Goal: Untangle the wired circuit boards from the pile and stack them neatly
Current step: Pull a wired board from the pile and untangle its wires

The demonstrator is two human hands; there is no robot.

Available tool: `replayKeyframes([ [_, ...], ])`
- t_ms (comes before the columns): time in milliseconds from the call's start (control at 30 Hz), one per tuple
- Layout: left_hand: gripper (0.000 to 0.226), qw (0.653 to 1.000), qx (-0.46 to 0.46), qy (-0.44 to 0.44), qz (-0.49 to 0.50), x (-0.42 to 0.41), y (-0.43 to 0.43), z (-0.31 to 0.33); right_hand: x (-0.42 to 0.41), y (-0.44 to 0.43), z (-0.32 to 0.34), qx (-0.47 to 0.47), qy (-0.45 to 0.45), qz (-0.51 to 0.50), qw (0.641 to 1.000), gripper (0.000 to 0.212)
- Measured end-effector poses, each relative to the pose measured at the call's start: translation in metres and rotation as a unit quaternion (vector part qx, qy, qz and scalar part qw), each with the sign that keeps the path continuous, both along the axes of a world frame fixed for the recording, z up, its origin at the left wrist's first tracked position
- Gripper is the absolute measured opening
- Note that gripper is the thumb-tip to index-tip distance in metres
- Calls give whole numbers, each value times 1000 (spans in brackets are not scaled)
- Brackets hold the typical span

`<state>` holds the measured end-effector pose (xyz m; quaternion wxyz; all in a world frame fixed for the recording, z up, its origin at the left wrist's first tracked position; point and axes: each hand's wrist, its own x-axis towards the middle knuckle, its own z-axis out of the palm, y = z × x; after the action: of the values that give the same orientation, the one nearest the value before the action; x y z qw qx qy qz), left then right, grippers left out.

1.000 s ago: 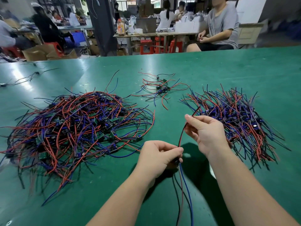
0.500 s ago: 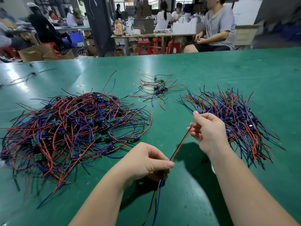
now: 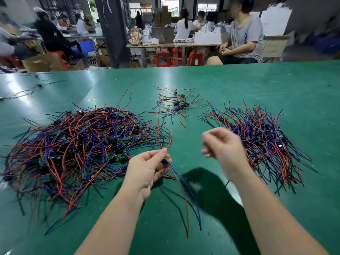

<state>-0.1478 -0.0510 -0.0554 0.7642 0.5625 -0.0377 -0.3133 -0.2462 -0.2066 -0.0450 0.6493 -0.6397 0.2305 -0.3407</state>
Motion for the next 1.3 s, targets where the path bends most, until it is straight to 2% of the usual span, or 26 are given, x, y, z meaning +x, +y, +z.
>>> replayKeyframes([
  [67,7,1000,7,-11,-5,-4,-2,-2,8,25,-8,-150,67,106,981,12],
  [133,9,999,16,-30,2,-5,-3,-3,15,40,-18,-313,127,121,933,16],
  [167,10,999,17,-40,4,-5,-3,-4,17,43,-20,-358,137,103,918,16],
  [300,18,998,-6,-56,-23,-5,-5,-1,17,44,-16,-343,129,53,929,10],
  [400,20,996,-11,-70,-55,-7,-6,1,12,35,1,-239,108,52,964,13],
  [500,23,995,12,-82,-62,-6,-6,0,0,3,30,-165,68,-24,984,19],
  [567,23,994,38,-91,-47,-3,-6,-2,-13,-26,46,-199,90,-93,972,21],
  [633,22,990,73,-119,-18,1,-6,-4,-27,-52,52,-267,176,-156,935,22],
  [700,21,961,154,-227,28,6,-3,-8,-36,-70,45,-308,281,-176,892,19],
  [767,16,886,255,-381,66,9,2,-10,-41,-79,26,-311,362,-143,867,15],
  [833,14,810,321,-486,65,11,7,-11,-42,-81,7,-325,415,-118,842,11],
  [900,29,738,419,-527,50,12,9,-17,-42,-82,-3,-334,419,-127,835,9],
  [967,43,680,523,-513,40,13,12,-21,-40,-82,-5,-337,407,-141,837,12],
  [1033,51,667,570,-480,27,16,14,-21,-39,-81,-5,-345,389,-158,840,15],
  [1167,53,677,587,-443,22,21,18,-18,-39,-84,-8,-334,362,-172,853,15],
  [1300,47,691,582,-427,46,26,20,-18,-36,-89,-8,-332,404,-158,838,19],
])
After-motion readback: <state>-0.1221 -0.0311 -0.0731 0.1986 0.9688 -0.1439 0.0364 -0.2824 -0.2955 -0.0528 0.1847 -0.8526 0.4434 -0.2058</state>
